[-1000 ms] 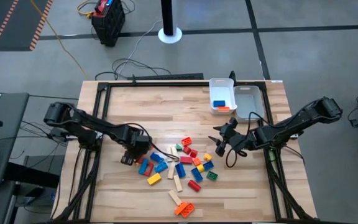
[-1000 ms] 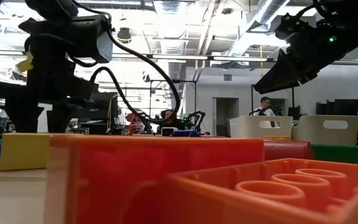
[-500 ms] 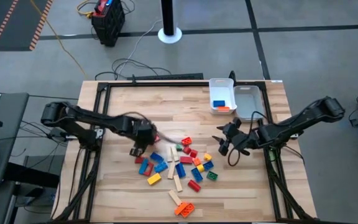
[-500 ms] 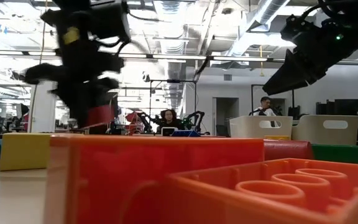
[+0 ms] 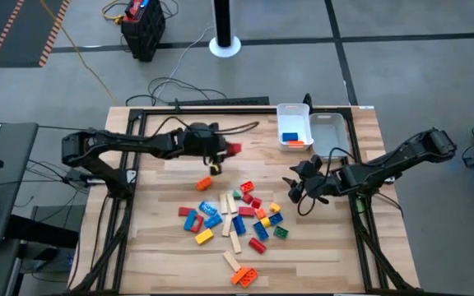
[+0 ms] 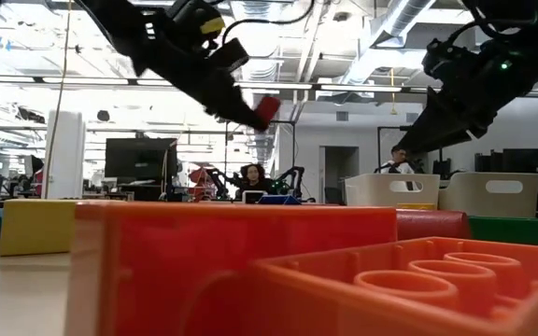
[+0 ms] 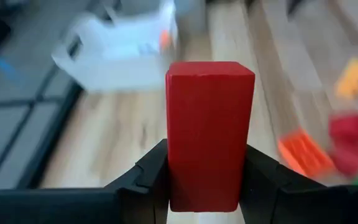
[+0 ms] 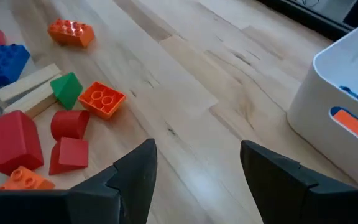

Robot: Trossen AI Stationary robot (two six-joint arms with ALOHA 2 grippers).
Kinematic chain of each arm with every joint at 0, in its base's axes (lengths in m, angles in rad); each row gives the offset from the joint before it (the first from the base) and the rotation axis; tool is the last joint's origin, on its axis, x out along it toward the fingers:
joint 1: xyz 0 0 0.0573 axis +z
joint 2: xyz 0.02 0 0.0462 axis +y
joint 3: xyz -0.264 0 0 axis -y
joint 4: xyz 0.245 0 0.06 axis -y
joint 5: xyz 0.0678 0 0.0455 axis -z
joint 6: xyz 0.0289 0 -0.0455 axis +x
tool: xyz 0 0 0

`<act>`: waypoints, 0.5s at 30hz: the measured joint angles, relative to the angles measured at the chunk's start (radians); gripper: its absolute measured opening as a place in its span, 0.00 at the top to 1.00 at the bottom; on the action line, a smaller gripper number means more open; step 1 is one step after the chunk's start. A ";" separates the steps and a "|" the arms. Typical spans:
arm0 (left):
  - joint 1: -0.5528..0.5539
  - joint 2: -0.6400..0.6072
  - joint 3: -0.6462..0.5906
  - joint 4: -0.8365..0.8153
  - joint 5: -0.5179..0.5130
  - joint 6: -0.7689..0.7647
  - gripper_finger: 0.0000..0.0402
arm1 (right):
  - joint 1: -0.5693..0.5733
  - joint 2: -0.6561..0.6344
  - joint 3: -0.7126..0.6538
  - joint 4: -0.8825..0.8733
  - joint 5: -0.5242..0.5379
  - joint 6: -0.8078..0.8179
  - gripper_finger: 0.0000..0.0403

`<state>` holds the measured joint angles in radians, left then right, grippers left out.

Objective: Sort blocks by size
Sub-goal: Put the large red wooden block into the white bin

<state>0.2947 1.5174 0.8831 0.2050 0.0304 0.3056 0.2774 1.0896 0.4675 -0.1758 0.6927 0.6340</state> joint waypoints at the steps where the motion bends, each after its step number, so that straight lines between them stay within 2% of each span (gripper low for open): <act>1: 0.005 0.023 0.003 0.069 0.000 0.000 0.68 | 0.000 0.009 0.000 0.000 -0.006 0.011 0.36; 6: 0.026 0.191 0.098 0.284 -0.001 -0.025 0.67 | 0.001 0.039 0.000 -0.007 -0.046 0.056 0.36; 10: 0.040 0.343 0.261 0.274 0.005 -0.056 0.67 | 0.018 0.039 0.000 -0.021 -0.090 0.112 0.36; 15: 0.050 0.502 0.477 0.187 0.063 -0.093 0.67 | 0.078 0.039 0.000 -0.113 -0.096 0.226 0.36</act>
<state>0.3450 2.0190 1.3603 0.3918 0.0935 0.2123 0.3557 1.1286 0.4671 -0.2892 0.5968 0.8598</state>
